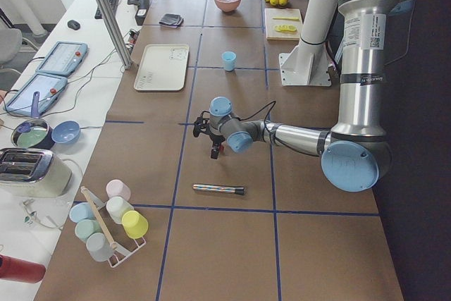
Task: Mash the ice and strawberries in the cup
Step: 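Lower the left gripper onto the red strawberry and grasp it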
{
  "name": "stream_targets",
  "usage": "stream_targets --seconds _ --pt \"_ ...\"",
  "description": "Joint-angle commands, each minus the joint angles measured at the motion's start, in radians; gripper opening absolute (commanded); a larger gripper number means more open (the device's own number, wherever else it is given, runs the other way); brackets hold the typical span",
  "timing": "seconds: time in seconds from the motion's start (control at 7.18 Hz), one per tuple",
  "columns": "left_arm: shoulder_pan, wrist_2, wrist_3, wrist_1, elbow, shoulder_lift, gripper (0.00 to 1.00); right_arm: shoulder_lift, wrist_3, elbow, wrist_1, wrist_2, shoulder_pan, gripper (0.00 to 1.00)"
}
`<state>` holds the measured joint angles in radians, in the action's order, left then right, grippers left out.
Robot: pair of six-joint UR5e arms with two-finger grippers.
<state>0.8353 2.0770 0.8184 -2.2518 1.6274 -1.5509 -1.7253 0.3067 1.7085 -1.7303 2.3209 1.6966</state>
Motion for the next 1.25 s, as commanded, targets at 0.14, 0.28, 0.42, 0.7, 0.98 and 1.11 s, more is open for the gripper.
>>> stream_targets --seconds 0.14,0.28,0.42,0.7,0.98,1.11 --pt "-0.004 0.003 0.002 0.001 0.006 0.002 0.35 -0.005 0.000 0.000 0.000 0.000 0.000 1.00" --pt "-0.004 0.003 0.002 0.001 0.012 0.012 0.10 -0.005 0.000 0.000 0.000 0.000 0.000 1.00" --pt "-0.004 0.002 0.002 0.001 0.014 0.012 0.04 -0.005 0.000 0.000 0.000 0.000 0.000 1.00" --pt "-0.002 0.005 0.001 0.018 0.063 0.012 0.00 -0.003 -0.001 0.000 0.000 0.000 0.000 1.00" --pt "0.004 0.006 0.001 0.139 0.174 0.003 0.00 -0.002 -0.001 0.002 0.000 0.000 0.000 1.00" --pt "0.007 0.006 -0.001 0.279 0.277 -0.008 0.00 -0.003 -0.001 0.005 0.000 0.000 0.000 1.00"
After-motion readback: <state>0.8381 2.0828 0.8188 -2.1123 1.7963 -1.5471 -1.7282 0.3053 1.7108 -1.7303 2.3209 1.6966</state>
